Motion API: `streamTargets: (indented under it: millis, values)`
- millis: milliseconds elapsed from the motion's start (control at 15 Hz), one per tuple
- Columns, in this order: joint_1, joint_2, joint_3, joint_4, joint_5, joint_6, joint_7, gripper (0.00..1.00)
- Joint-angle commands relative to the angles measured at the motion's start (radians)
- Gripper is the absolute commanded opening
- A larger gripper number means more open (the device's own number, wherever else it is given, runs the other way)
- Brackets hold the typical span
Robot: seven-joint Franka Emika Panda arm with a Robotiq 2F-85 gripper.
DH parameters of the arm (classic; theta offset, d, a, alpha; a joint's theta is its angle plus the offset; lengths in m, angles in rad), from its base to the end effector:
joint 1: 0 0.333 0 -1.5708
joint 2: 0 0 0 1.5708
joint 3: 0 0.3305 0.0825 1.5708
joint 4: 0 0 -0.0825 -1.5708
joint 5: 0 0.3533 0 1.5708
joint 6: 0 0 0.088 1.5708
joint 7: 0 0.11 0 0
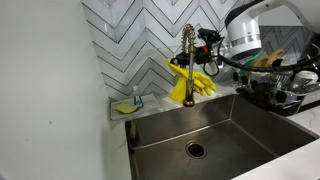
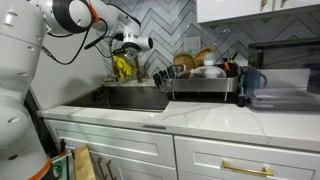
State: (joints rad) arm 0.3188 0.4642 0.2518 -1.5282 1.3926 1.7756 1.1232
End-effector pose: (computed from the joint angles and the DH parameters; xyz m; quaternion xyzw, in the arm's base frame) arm 0.5343 0.4085 0.4808 -0.6438 0.3888 0.5434 0.3730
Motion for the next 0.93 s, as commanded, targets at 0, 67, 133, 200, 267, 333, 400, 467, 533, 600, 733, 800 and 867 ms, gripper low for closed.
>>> streamTargets:
  millis: [0,67,133,200,267,333,400,467,533,600,733,800,867]
  values:
    - [0.010,0.011,-0.011,0.023,-0.036,-0.035,0.046,0.11]
    - [0.010,0.011,-0.011,0.024,-0.038,-0.038,0.051,0.27]
    - [0.010,0.010,-0.012,0.025,-0.040,-0.039,0.054,0.32]
    - [0.009,0.010,-0.012,0.027,-0.041,-0.040,0.058,0.41]
    - [0.008,0.008,-0.012,0.026,-0.043,-0.041,0.061,0.47]
    - [0.007,0.008,-0.012,0.028,-0.044,-0.042,0.064,0.55]
    - [0.007,0.008,-0.012,0.030,-0.045,-0.043,0.066,0.63]
    - [0.007,0.009,-0.012,0.030,-0.047,-0.044,0.069,0.70]
    - [0.007,0.008,-0.012,0.030,-0.047,-0.045,0.070,0.79]
    - [0.006,0.006,-0.014,0.030,-0.049,-0.045,0.075,0.85]
    - [0.001,-0.007,-0.018,0.023,-0.054,-0.044,0.089,0.99]
    - [0.000,-0.015,-0.023,0.021,-0.066,-0.047,0.100,1.00]
    - [-0.003,-0.025,-0.028,0.018,-0.078,-0.051,0.111,1.00]
